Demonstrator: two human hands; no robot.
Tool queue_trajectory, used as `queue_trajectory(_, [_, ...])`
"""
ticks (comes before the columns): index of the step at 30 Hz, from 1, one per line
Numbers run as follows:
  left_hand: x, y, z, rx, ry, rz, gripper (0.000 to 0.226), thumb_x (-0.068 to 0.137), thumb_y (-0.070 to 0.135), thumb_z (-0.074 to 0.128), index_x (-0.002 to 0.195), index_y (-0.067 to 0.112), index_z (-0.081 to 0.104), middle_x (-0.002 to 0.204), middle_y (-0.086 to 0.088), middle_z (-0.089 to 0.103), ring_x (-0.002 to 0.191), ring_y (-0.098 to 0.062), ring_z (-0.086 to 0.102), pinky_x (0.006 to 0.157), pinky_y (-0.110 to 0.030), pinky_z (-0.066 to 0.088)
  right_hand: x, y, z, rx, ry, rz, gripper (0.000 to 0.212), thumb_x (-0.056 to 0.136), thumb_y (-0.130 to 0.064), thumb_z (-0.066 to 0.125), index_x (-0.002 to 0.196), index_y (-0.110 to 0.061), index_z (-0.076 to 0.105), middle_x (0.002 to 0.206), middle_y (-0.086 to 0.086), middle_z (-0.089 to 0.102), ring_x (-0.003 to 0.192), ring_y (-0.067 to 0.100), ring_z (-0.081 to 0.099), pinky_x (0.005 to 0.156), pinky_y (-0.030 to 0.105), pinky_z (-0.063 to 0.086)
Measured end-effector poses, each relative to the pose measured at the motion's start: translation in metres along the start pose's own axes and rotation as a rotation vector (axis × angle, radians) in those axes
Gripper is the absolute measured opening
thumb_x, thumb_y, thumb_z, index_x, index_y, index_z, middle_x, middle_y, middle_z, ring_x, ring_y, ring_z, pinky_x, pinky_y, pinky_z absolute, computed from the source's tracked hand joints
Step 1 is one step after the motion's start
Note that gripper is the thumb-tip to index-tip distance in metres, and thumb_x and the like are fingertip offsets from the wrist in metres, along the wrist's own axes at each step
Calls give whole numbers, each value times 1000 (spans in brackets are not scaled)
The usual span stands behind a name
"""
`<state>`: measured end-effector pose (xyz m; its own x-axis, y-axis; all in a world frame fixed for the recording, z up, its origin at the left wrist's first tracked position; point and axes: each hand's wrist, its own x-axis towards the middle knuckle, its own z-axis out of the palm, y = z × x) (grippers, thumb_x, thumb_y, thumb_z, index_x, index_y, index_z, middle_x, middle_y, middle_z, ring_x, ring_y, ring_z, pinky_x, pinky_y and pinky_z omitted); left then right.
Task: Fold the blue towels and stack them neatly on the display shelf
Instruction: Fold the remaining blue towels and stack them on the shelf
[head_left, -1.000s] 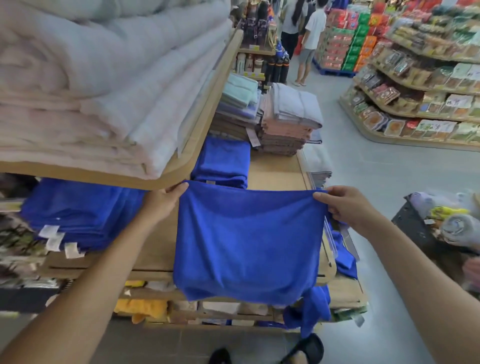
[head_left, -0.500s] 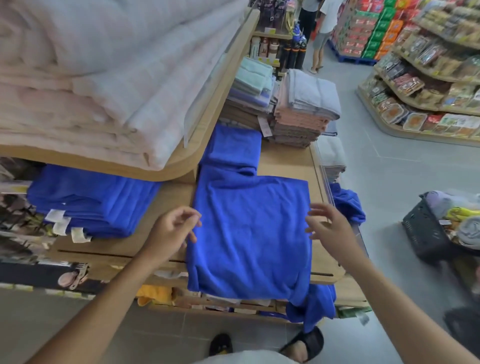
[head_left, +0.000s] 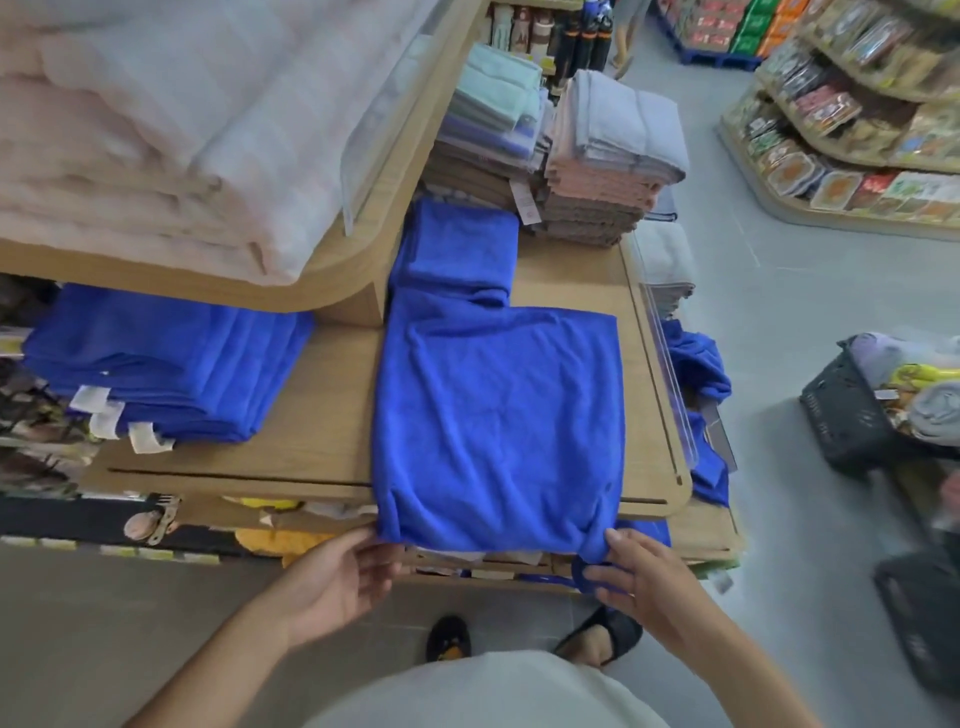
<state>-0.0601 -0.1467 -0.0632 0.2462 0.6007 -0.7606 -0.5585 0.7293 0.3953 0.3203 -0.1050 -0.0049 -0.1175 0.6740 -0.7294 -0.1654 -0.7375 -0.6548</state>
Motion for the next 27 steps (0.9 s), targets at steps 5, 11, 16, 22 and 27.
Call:
queue_trajectory(5, [-6, 10, 0, -11, -134, -37, 47, 81, 34, 85, 122, 15, 72, 112, -16, 71, 88, -27, 69, 70, -37, 57, 1, 5, -7, 155, -71, 3, 29, 82, -21, 80, 104, -12, 64, 104, 20, 67, 85, 32, 74, 74, 39, 64])
queue_trajectory(11, [-7, 14, 6, -26, -185, -83, 41, 74, 24, 90, 109, 9, 75, 98, -14, 68, 79, -24, 66, 65, -36, 56, -1, 7, -7, 124, -139, -26, 30, 69, -20, 94, 88, -17, 71, 94, 15, 69, 79, 28, 74, 75, 38, 63])
queue_trajectory(16, [-12, 16, -2, -96, -129, -73, 31, 79, 22, 85, 106, 12, 74, 90, -9, 65, 72, -21, 63, 60, -34, 53, 2, 10, -16, 190, -121, -50, 18, 82, -13, 80, 85, -15, 63, 102, 18, 70, 104, 40, 73, 79, 41, 62])
queue_trajectory(22, [-19, 21, -11, -136, 27, -33, 20, 83, 24, 66, 90, 7, 72, 73, -8, 59, 58, -18, 58, 50, -29, 51, 7, 12, -33, 314, -105, -45, 13, 89, -8, 69, 91, -10, 55, 118, 27, 68, 115, 49, 66, 84, 48, 61])
queue_trajectory(27, [-19, 25, -21, 51, 166, 102, 18, 81, 20, 66, 98, 13, 63, 66, -3, 59, 48, -11, 49, 44, -23, 46, 5, 2, -49, 214, 9, -75, 12, 75, -8, 76, 80, -9, 65, 85, 19, 68, 79, 29, 75, 70, 36, 63])
